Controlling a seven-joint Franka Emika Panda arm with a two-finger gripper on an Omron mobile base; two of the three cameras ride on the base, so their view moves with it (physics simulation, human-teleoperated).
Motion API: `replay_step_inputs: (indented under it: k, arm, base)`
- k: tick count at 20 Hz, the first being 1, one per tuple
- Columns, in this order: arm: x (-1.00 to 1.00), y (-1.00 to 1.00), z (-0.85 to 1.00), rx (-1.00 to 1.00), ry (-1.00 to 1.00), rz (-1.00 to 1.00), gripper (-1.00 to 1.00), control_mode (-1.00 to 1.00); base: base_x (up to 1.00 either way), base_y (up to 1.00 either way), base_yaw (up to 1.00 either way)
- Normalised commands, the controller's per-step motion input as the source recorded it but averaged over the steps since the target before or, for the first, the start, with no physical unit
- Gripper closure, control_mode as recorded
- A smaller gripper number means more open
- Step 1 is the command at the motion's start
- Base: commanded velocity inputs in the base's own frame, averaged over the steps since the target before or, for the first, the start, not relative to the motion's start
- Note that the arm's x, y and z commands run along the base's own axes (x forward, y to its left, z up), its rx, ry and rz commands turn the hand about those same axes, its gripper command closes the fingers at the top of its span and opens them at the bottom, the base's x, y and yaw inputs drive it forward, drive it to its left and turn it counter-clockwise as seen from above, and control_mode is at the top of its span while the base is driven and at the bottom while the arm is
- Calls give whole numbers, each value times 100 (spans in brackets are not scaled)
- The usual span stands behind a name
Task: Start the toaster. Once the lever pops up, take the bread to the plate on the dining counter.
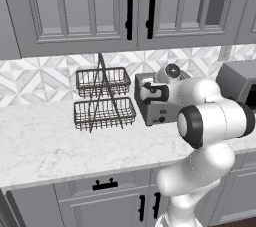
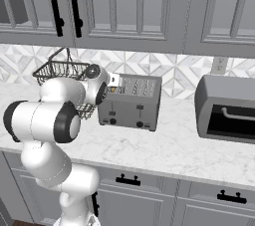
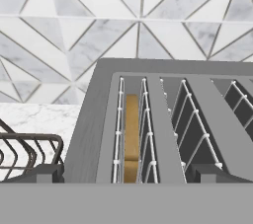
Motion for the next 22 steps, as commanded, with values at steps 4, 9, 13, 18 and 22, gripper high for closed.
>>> replay_step_inputs:
  k: [4, 9, 13, 18, 22]
  arm:
    - [0, 0, 0, 0, 0, 0, -100, -100]
    - [0, 0, 0, 0, 0, 0, -100, -100]
    - [0, 0, 0, 0, 0, 0, -100, -100]
    - [0, 0, 0, 0, 0, 0, -100, -100]
    - [0, 0, 0, 0, 0, 0, -100, -100]
  base:
    - [0, 0, 0]
    - [0, 0, 0]
    - [0, 0, 0]
    - [0, 0, 0]
    - [0, 0, 0]
